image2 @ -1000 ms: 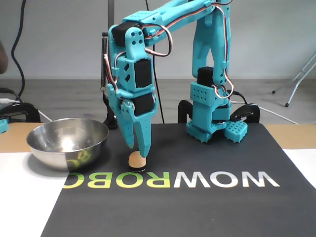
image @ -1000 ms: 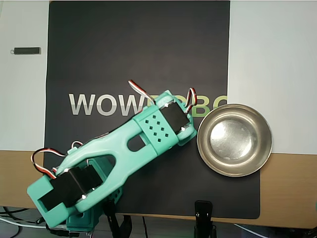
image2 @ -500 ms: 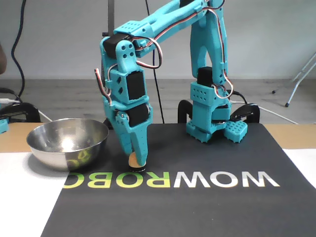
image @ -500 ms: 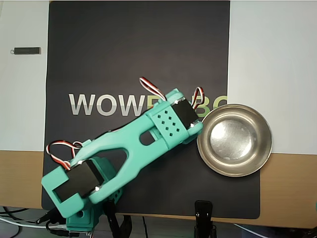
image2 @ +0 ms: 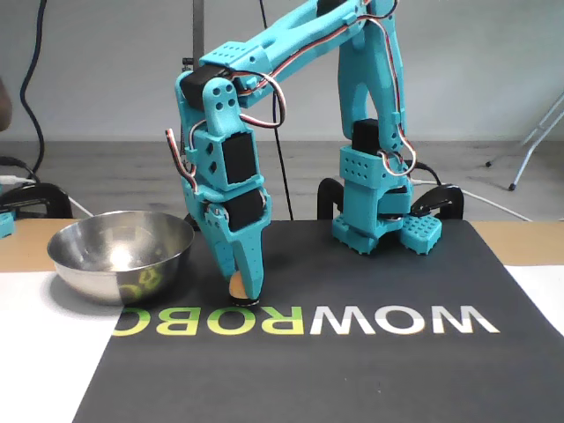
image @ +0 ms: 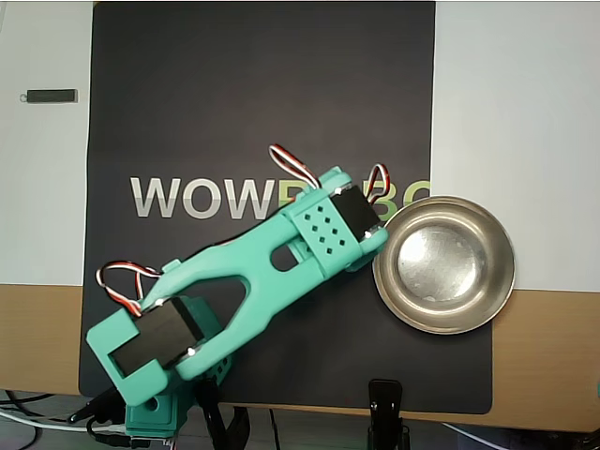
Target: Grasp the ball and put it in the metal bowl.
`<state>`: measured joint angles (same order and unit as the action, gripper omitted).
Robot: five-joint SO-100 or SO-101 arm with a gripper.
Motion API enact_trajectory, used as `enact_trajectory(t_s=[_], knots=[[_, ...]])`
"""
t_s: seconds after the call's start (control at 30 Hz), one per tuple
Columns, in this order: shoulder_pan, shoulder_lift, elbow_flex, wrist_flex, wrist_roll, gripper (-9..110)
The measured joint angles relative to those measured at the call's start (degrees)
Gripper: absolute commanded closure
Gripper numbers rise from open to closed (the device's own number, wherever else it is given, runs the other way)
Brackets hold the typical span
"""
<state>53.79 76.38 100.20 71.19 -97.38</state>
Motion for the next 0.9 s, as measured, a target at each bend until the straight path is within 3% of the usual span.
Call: enact_trajectory(t_s=[0.8, 0.9], knots=[[-1.5, -1.1, 0.0, 0.0, 0.0, 46], [-1.2, -1.1, 0.0, 0.0, 0.0, 61]])
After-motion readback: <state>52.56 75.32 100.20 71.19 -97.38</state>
